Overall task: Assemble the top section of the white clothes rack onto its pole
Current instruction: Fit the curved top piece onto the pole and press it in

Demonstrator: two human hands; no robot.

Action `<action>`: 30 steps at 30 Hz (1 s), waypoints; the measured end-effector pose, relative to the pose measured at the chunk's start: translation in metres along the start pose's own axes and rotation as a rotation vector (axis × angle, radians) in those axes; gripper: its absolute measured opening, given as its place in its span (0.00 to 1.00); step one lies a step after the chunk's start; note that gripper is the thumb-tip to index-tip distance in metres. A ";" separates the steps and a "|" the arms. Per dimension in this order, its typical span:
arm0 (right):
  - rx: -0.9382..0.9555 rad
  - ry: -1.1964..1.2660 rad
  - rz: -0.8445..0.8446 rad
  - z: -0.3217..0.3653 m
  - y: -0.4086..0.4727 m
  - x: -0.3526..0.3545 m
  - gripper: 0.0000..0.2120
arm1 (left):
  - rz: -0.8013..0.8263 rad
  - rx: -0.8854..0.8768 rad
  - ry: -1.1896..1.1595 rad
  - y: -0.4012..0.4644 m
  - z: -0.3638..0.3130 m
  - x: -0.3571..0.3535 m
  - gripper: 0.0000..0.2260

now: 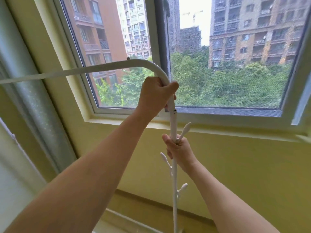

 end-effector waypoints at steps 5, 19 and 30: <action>-0.005 -0.018 -0.047 0.000 -0.001 0.001 0.20 | 0.020 -0.018 -0.008 -0.002 -0.002 0.000 0.12; 0.002 -0.033 -0.048 0.002 -0.006 -0.009 0.20 | 0.212 0.367 -0.679 -0.004 0.007 -0.026 0.17; -0.017 -0.050 -0.010 -0.007 0.013 -0.016 0.22 | 0.126 0.413 -0.682 0.005 0.021 -0.027 0.23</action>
Point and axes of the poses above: each hand's wrist, its own y-axis towards the middle knuckle, its own x-axis out of the back of the hand, z = x × y, the point moved 9 cm from there along y, towards the middle knuckle, and after that the axes turned 1 degree about y, right-handed, at the moved point
